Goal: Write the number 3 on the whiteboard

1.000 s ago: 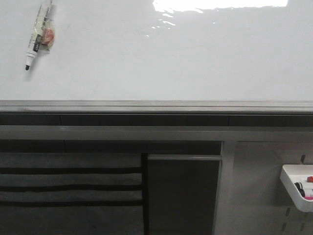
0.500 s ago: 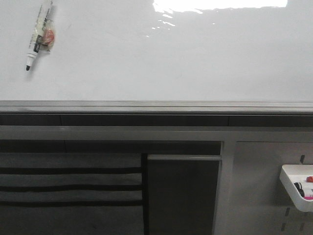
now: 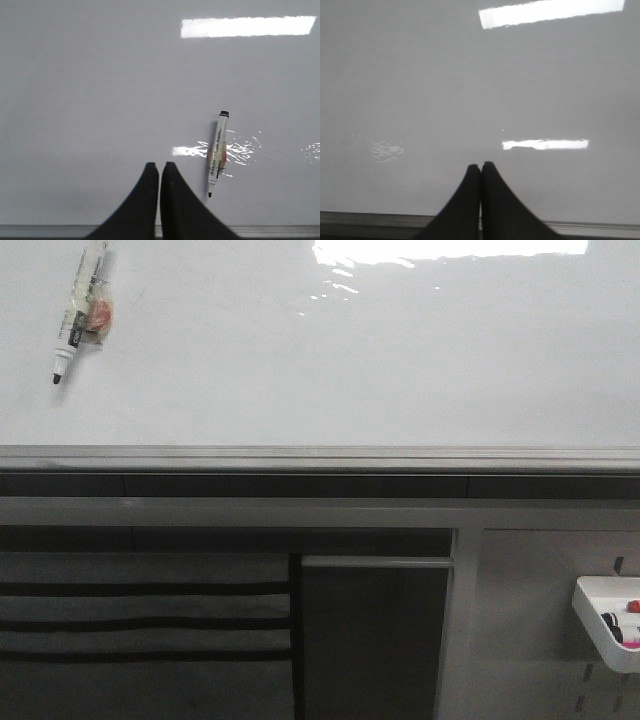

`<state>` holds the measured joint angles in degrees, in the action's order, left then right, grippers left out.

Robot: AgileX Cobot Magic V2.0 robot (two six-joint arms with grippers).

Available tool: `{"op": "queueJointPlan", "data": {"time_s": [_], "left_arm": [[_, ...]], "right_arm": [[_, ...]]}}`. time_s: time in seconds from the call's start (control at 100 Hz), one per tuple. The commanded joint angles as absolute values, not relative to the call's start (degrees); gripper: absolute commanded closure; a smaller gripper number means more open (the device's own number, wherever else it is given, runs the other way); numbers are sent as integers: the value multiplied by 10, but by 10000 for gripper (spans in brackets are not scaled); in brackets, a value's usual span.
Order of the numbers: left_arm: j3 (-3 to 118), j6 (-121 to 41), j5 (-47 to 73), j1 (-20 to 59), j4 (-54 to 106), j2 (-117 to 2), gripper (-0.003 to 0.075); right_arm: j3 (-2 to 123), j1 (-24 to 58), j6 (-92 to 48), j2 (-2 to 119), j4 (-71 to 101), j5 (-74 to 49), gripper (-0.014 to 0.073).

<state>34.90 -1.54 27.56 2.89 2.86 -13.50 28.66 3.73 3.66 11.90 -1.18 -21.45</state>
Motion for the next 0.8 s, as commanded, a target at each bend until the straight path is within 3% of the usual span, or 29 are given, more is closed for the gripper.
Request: {"op": "queueJointPlan", "data": {"time_s": [0.0, 0.1, 0.13, 0.23, 0.3, 0.35, 0.79], "left_arm": [[366, -16, 233, 33, 28, -147, 737], [361, -16, 233, 33, 9, -147, 674], [360, -16, 233, 32, 0, -147, 615], [355, -16, 231, 31, -19, -147, 395], [355, -16, 232, 31, -19, -147, 266], [355, -16, 232, 31, -19, -147, 220], [355, -16, 232, 31, 14, -147, 279]], "right_arm": [[306, 33, 30, 131, -18, -167, 642], [306, 33, 30, 131, -18, -169, 467], [306, 33, 30, 131, -18, -168, 364], [306, 33, 30, 131, -18, -169, 182], [306, 33, 30, 131, -18, -169, 120], [306, 33, 30, 131, -18, -169, 114], [306, 33, 30, 131, -4, -165, 116]]}}
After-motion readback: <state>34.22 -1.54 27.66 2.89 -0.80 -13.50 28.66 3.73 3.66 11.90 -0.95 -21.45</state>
